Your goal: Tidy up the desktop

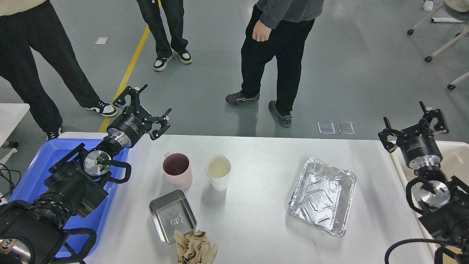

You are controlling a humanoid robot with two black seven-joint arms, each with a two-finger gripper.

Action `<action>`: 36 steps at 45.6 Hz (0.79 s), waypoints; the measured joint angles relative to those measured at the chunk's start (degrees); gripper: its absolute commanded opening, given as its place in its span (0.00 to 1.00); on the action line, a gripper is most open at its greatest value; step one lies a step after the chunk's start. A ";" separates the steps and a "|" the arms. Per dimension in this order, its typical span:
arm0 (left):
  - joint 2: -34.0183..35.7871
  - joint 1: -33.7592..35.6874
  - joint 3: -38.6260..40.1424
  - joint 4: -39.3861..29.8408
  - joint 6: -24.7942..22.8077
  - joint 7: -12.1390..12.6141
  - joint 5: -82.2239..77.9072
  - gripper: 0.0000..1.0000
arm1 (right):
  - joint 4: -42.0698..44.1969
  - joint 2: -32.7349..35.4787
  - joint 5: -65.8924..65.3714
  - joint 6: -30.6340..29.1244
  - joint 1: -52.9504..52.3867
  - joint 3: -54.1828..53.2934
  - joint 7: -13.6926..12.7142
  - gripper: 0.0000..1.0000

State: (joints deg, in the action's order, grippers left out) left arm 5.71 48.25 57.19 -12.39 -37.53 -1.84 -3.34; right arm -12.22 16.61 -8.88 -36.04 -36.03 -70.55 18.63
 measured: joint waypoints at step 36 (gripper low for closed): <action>16.17 -5.36 -13.09 -25.77 3.54 6.39 -0.61 0.96 | -0.10 -0.39 -0.18 -0.10 0.40 1.12 0.00 1.00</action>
State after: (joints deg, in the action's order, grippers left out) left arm 21.88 42.89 44.10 -38.16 -33.98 4.55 -3.95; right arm -12.32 16.23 -9.06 -36.13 -35.63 -69.43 18.63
